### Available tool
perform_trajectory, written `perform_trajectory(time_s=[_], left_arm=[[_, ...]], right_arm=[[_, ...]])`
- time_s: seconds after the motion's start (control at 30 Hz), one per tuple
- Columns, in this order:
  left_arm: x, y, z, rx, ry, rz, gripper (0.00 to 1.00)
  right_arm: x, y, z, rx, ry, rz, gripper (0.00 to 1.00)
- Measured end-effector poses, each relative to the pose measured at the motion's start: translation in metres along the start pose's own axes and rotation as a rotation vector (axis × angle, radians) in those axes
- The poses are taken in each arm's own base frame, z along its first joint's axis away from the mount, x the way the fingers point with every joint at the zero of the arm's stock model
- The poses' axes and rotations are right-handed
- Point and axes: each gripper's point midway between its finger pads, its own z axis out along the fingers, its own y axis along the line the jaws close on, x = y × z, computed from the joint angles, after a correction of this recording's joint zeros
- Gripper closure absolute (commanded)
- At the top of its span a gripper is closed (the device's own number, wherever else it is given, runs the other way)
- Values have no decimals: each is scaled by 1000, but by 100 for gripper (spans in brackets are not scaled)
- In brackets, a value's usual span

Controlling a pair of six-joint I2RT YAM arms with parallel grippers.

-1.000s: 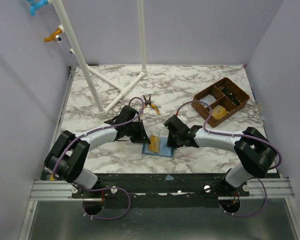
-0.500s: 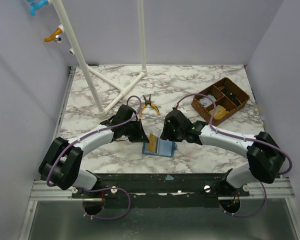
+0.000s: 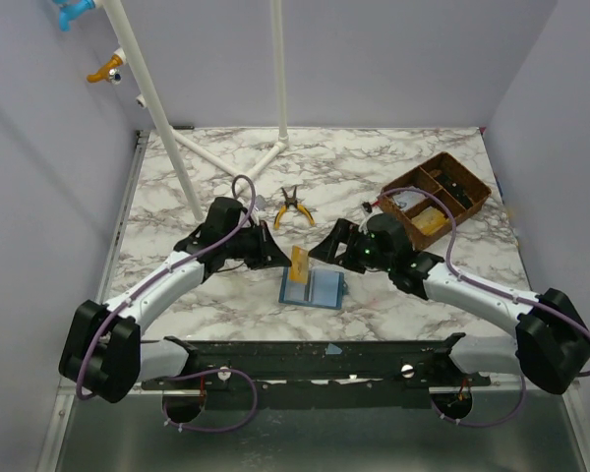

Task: Take the credit cards out of the card holder
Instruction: Remove the credit card from the card holder, then place the credit card in the storage box.

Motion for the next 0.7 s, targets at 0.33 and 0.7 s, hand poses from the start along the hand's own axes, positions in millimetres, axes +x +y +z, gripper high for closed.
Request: perform_trajectory(time_s=[0.33, 0.7], left_arm=[[-16, -46, -25, 198, -39, -29, 100], [-19, -68, -34, 312, -32, -50, 100]], right_arm=[[-21, 46, -19, -357, -22, 127, 10], [-20, 79, -32, -568, 19, 191, 52]])
